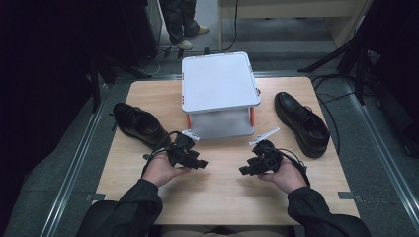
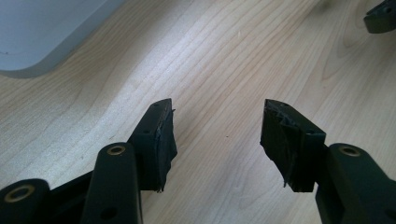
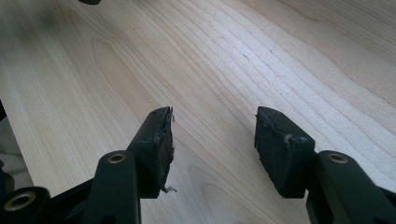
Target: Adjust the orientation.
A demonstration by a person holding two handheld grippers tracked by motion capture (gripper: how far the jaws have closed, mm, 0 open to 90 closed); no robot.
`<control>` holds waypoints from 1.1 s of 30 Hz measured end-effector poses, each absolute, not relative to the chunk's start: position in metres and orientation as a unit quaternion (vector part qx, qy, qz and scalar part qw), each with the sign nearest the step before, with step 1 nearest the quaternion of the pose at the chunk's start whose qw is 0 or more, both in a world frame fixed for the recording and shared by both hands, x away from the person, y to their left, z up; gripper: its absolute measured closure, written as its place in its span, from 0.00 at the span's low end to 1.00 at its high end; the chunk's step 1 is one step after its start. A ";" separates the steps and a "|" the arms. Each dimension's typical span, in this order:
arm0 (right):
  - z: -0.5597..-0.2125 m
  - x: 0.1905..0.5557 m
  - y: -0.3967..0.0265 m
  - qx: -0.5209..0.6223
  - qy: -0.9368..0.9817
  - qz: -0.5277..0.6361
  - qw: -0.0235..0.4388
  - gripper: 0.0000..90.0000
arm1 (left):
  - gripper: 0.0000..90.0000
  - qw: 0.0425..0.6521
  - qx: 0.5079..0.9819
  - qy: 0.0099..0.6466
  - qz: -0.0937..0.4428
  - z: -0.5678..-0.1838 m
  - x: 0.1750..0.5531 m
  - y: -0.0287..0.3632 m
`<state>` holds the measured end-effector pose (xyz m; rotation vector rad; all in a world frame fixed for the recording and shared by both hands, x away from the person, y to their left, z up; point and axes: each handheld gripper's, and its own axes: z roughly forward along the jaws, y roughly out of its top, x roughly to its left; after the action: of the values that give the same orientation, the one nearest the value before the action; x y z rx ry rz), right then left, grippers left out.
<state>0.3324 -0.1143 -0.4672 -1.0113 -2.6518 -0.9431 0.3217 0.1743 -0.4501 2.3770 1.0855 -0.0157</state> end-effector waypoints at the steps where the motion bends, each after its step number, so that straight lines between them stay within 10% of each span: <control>1: -0.467 0.332 -0.114 -0.337 -0.884 -0.315 0.077 0.53 | 0.49 0.261 0.878 0.401 -0.005 -0.450 0.322 0.174; 33: -0.463 0.336 -0.116 -0.329 -0.884 -0.318 0.094 0.52 | 0.57 0.266 0.865 0.426 -0.006 -0.438 0.319 0.194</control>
<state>0.3362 -0.1159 -0.4626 -0.9760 -2.6224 -0.9441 0.3190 0.1941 -0.4383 2.3352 1.1508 -0.0157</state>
